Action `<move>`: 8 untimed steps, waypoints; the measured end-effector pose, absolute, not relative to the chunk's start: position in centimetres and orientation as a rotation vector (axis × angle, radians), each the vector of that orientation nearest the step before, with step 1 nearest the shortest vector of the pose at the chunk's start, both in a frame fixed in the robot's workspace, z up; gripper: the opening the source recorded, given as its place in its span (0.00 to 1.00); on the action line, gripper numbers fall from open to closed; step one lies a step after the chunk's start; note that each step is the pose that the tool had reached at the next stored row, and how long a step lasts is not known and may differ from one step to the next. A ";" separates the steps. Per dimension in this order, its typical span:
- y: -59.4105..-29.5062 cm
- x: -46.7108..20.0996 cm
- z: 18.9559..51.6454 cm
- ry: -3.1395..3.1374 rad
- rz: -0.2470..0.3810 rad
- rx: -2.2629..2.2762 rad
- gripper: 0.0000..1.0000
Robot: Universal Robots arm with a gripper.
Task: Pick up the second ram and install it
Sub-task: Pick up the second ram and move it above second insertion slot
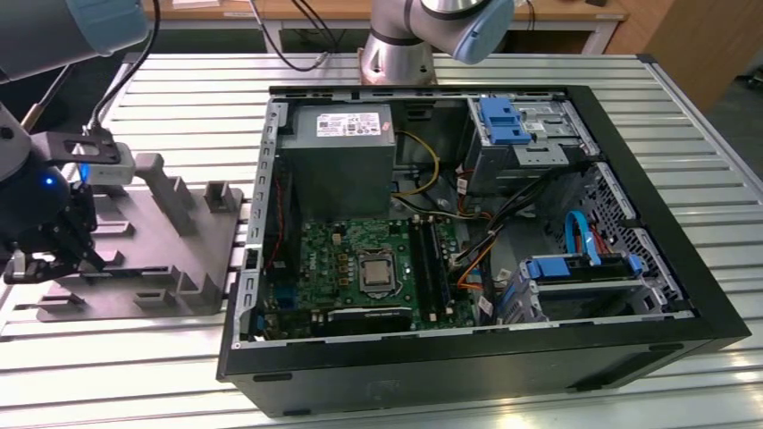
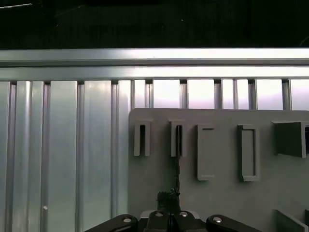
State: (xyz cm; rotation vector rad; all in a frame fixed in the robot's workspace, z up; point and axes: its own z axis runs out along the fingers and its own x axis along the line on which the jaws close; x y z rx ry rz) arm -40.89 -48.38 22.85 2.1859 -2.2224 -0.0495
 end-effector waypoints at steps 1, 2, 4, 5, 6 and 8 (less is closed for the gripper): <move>-48.4 -40.9 22.8 -2.211 -0.049 2.197 0.11; -48.4 -40.9 22.8 -2.200 -0.049 2.208 0.11; -48.4 -40.9 22.8 -2.185 -0.049 2.222 0.11; -48.4 -40.9 22.8 -2.184 -0.049 2.223 0.11; -48.4 -40.9 22.8 -2.184 -0.049 2.224 0.11; -48.4 -40.9 22.8 -2.183 -0.049 2.224 0.11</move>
